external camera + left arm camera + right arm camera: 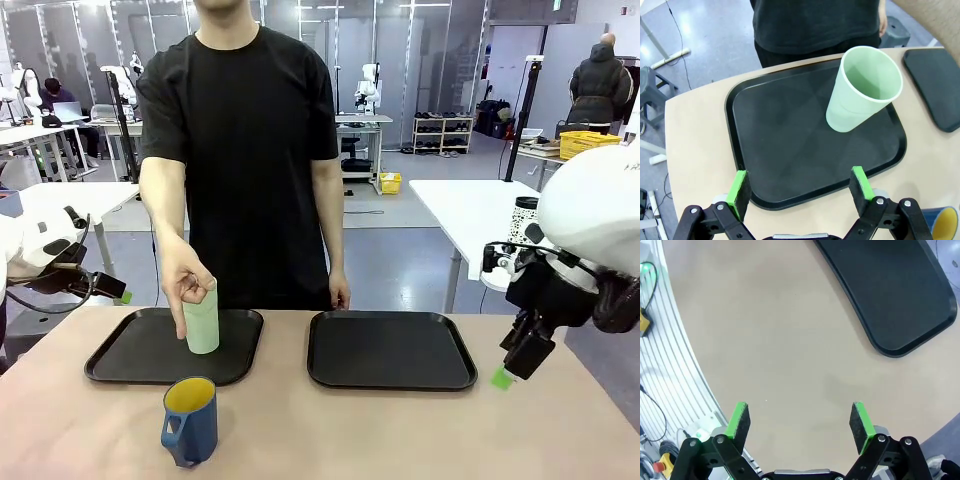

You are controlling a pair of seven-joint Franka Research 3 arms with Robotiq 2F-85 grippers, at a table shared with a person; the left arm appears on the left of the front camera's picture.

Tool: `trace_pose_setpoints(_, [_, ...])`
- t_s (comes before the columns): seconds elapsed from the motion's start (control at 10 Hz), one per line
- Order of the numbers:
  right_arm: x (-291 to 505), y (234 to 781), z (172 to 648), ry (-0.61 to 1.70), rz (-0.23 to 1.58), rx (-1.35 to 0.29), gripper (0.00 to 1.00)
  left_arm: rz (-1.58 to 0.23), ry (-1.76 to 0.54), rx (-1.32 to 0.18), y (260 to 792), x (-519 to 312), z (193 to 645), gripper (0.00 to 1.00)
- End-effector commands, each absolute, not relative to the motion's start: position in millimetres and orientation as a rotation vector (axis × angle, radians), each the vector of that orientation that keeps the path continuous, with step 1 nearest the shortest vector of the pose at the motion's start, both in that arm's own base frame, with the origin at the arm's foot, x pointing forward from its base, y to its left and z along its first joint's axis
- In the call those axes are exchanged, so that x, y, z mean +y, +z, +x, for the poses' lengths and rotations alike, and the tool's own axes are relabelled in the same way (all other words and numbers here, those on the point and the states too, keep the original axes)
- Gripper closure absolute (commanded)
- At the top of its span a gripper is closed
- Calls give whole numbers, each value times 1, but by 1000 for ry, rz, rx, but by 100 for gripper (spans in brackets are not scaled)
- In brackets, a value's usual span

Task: Sort and store the cups by type.
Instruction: Pick up the Handle plastic cup and place it into the empty Flat Tray.

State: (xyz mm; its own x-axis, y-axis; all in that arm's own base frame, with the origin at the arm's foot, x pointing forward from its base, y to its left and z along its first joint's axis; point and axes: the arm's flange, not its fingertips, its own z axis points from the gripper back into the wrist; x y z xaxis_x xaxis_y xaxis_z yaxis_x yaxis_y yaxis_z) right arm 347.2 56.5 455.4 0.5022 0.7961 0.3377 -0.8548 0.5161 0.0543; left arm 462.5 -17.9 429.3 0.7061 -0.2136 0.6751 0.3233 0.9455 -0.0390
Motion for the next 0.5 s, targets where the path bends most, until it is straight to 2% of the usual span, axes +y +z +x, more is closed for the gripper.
trace_pose_setpoints(0.0, [56,452,348,994,216,-293,0,-153,-305,-731,431,-18,461,0])
trace_pose_setpoints(0.3, [56,452,348,994,216,-293,0,-186,-354,-715,422,-19,465,0])
trace_pose_setpoints(0.4, [56,452,348,994,216,-293,0,-70,-453,-667,420,-5,463,0])
